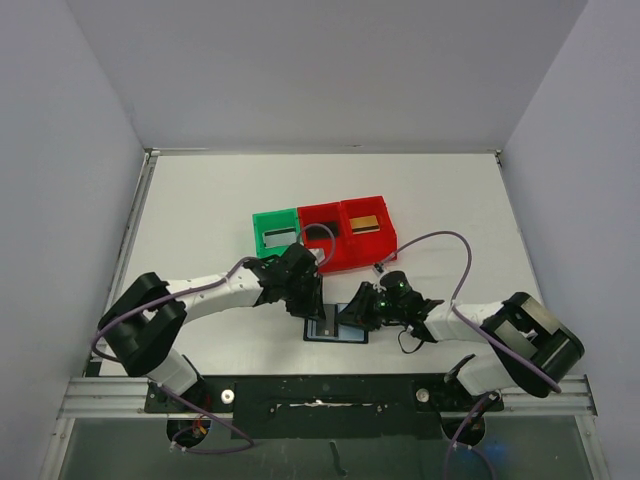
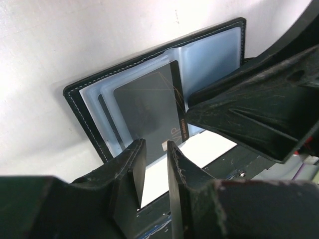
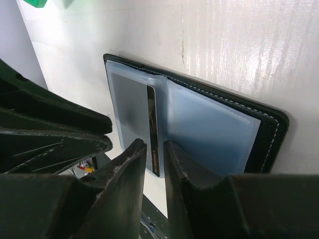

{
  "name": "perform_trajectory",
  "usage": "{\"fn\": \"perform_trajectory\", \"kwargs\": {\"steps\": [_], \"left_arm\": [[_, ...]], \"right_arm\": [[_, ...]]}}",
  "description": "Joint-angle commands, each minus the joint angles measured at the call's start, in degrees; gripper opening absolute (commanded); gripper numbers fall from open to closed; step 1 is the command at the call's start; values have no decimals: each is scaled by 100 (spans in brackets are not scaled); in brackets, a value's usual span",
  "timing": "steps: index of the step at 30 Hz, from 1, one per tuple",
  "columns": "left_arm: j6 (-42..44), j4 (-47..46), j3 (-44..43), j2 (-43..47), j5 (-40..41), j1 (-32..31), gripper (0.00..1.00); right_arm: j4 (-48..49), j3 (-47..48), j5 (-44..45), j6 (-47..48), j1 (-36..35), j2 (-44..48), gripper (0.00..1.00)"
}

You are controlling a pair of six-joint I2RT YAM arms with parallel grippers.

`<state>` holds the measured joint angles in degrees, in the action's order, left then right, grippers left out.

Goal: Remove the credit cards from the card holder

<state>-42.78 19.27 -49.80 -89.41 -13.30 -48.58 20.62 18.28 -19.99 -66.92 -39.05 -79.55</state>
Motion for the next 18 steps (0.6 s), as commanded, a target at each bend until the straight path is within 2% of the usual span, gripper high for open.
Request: {"fn": "perform_trajectory", "kwargs": {"steps": [1,14,18], "left_arm": [[71,-69,-79,-174,89,-29,22],[134,173,-47,-314,347,-98,16],[140,218,-47,-298,371,-106,15]], "right_arm": [[274,192,-36,29,-17,-113,24],[789,167,-244,-102,-77,-528,21],[782,173,-256,-80,-86,-543,12]]}}
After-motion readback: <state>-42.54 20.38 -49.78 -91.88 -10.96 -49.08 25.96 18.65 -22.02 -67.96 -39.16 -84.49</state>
